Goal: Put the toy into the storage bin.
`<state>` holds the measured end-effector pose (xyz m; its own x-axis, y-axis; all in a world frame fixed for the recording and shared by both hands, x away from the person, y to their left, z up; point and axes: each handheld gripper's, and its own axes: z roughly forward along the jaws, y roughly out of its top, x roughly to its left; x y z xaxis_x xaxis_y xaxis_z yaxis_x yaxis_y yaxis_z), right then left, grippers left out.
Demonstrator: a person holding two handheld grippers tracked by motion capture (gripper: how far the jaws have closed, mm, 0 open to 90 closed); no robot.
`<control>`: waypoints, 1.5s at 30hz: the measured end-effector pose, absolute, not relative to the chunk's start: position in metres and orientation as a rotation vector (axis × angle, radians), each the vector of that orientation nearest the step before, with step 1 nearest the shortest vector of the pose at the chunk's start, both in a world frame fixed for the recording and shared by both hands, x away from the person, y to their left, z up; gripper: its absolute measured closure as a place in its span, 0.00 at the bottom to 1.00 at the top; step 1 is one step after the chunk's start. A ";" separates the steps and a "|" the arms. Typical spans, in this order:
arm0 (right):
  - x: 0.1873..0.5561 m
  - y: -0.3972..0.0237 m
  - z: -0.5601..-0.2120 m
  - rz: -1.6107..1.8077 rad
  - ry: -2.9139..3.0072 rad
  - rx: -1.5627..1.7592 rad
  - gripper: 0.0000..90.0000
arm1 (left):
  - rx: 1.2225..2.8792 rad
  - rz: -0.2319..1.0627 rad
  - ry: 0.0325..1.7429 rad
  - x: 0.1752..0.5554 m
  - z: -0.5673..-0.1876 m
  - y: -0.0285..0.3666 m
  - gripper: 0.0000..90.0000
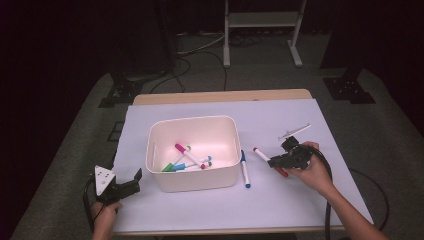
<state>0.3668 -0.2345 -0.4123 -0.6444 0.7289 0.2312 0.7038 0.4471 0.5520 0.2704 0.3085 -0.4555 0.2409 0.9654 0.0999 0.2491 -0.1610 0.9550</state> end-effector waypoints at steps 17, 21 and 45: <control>0.345 -0.237 -0.360 1.166 2.638 1.204 0.84 | 1.605 0.988 1.161 0.271 -0.455 0.309 0.00; 0.341 -0.235 -0.349 1.198 2.643 1.176 0.84 | 1.604 0.988 1.161 0.271 -0.455 0.309 0.00; 0.331 -0.169 -0.291 1.271 2.754 0.873 0.84 | 1.607 0.987 1.160 0.270 -0.455 0.309 0.00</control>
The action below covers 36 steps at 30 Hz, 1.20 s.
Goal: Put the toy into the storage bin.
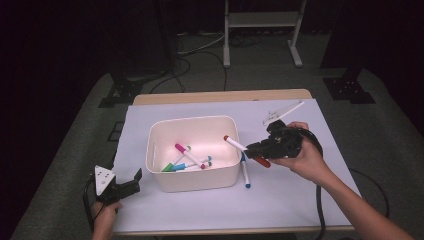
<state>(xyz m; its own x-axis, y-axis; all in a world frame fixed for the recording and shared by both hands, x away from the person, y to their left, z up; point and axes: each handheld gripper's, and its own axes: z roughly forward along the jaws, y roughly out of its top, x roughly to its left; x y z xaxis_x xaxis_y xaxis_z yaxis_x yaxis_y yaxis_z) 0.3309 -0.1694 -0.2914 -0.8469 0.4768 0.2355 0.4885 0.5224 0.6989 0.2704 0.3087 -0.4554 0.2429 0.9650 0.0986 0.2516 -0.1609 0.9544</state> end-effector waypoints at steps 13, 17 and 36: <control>0.334 -0.121 -0.286 -1.237 -2.729 -0.691 0.84 | 1.604 0.986 1.161 0.270 -0.455 0.309 0.00; 0.335 -0.106 -0.284 -1.218 -2.735 -0.647 0.84 | 1.605 0.986 1.161 0.270 -0.455 0.309 0.00; 0.357 -0.053 -0.291 -1.160 -2.720 -0.516 0.84 | 1.606 0.991 1.157 0.270 -0.455 0.308 0.00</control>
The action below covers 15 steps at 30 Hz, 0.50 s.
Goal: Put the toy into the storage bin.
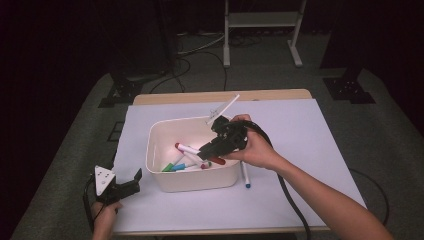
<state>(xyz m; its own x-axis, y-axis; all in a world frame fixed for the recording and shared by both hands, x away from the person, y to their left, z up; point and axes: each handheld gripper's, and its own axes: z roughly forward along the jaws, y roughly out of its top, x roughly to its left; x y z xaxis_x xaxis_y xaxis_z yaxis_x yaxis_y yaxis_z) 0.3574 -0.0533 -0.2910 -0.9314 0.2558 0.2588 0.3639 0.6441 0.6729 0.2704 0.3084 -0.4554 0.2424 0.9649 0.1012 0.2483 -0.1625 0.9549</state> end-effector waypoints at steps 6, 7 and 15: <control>0.368 -0.038 -0.302 -1.131 -2.695 -0.491 0.84 | 1.604 0.989 1.160 0.271 -0.455 0.309 0.00; 0.369 -0.035 -0.304 -1.121 -2.693 -0.478 0.84 | 1.604 0.988 1.161 0.271 -0.455 0.309 0.00; 0.381 -0.017 -0.316 -1.069 -2.704 -0.458 0.84 | 1.601 0.992 1.156 0.270 -0.456 0.309 0.00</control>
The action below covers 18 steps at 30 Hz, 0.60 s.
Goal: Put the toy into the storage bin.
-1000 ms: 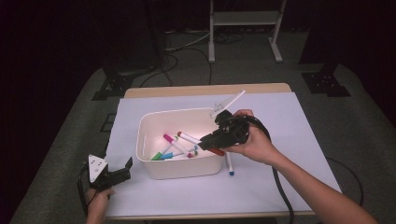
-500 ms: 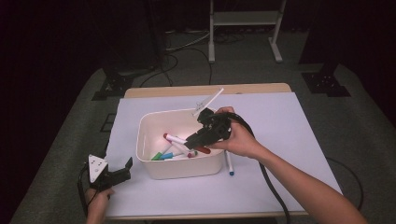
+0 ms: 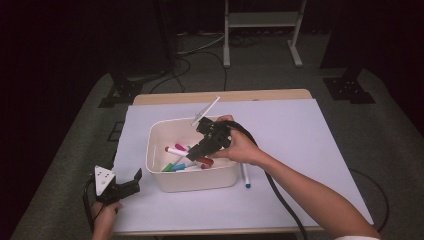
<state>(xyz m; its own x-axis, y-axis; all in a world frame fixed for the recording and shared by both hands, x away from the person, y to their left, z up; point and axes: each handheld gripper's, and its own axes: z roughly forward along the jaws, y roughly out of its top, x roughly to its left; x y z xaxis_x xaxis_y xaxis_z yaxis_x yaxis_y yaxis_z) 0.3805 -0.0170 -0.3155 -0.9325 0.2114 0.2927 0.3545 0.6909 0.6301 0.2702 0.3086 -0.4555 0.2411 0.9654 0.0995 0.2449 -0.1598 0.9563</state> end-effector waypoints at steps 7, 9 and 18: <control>0.381 -0.008 -0.323 -1.024 -2.732 -0.428 0.84 | 1.604 0.994 1.154 0.270 -0.456 0.308 0.00; 0.381 -0.005 -0.325 -1.001 -2.735 -0.427 0.84 | 1.603 0.993 1.156 0.270 -0.456 0.309 0.00; 0.378 0.002 -0.327 -0.932 -2.772 -0.415 0.75 | 1.602 0.991 1.155 0.270 -0.456 0.309 0.00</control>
<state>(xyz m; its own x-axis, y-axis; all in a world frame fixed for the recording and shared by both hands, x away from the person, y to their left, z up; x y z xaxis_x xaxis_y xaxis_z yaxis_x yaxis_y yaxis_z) 0.3784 0.0023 -0.3267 -0.9432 0.2024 0.2636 0.3205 0.7636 0.5605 0.2702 0.3087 -0.4555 0.2423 0.9651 0.0995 0.2449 -0.1601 0.9562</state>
